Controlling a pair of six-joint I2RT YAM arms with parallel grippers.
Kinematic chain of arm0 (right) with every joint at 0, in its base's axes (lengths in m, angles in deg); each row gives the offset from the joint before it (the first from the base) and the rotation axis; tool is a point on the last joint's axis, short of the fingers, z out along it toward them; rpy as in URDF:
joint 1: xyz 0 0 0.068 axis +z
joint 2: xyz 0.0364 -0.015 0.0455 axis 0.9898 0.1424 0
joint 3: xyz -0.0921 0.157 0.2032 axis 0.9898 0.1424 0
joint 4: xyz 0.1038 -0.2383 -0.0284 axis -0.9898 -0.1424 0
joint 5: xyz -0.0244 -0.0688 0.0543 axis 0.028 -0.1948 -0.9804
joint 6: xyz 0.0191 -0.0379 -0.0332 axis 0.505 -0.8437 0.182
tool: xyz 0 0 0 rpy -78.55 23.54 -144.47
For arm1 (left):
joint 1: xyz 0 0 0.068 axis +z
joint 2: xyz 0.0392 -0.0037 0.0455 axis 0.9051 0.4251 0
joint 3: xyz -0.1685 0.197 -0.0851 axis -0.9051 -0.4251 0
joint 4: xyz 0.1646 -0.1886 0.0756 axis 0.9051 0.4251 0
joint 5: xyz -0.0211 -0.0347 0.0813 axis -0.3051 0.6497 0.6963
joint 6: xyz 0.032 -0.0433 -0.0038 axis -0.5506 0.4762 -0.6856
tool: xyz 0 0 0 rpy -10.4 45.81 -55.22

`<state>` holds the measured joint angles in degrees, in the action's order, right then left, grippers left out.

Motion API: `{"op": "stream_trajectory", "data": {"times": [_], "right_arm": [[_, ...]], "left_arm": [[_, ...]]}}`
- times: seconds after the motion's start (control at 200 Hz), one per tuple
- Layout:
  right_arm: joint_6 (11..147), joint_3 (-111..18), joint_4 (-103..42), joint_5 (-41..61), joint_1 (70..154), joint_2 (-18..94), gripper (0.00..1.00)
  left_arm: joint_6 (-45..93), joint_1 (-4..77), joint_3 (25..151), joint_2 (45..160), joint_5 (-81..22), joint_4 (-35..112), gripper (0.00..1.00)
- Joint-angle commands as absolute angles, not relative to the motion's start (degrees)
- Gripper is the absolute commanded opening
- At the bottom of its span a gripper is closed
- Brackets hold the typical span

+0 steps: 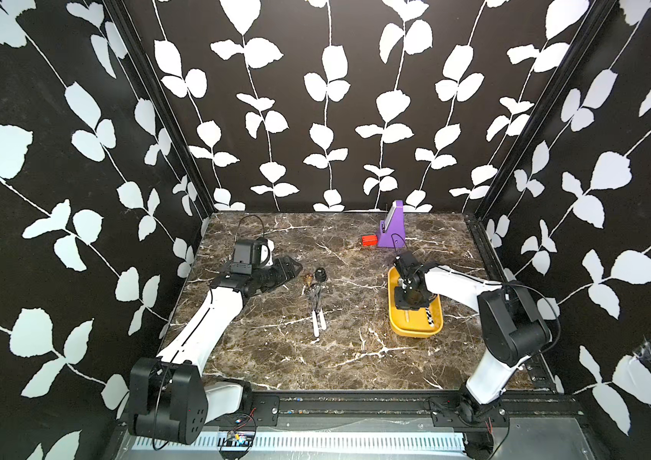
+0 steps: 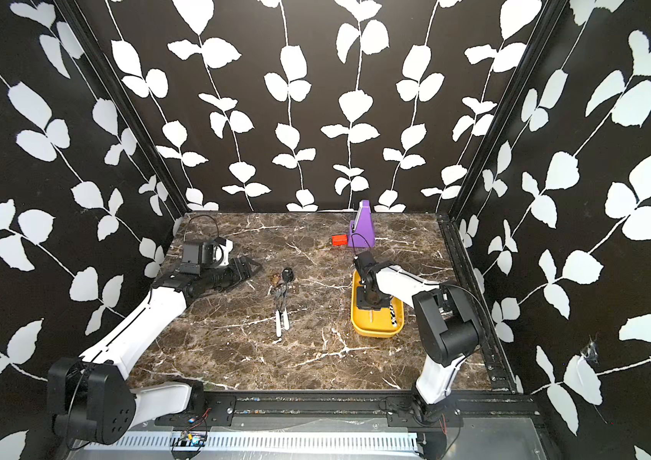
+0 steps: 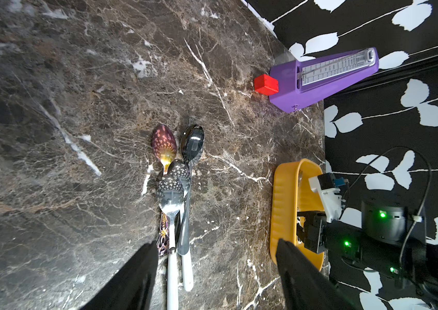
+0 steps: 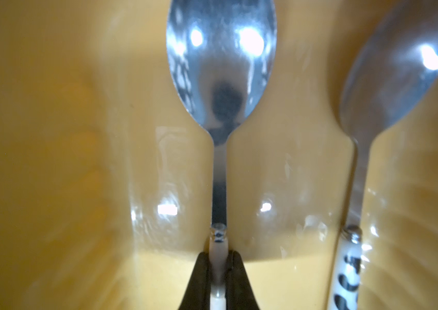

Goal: Put the spoon into the storage box
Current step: Adjust the spoon in the storage box, then pick up the spoon from the center of the board.

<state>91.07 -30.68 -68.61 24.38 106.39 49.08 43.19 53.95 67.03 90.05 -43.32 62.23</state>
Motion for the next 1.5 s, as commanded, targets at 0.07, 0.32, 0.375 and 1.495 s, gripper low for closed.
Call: {"op": "stream_trajectory", "data": {"times": [0.07,0.32,0.375,1.495], "right_arm": [[91.94,-30.04,-69.65,23.52,105.73,46.08,0.01],[91.01,-30.57,-69.93,24.16,103.1,46.3,0.01],[90.46,-30.53,-70.16,24.16,102.37,46.54,0.01],[86.53,-33.6,-73.86,22.72,100.64,36.42,0.39]], "left_arm": [[42.6,53.9,66.03,88.9,-43.75,62.62,0.75],[42.69,53.88,65.59,88.65,-43.74,62.43,0.75],[42.69,53.86,65.5,88.65,-43.84,62.41,0.75],[39.9,29.95,75.27,105.4,-21.2,81.0,0.61]]}}
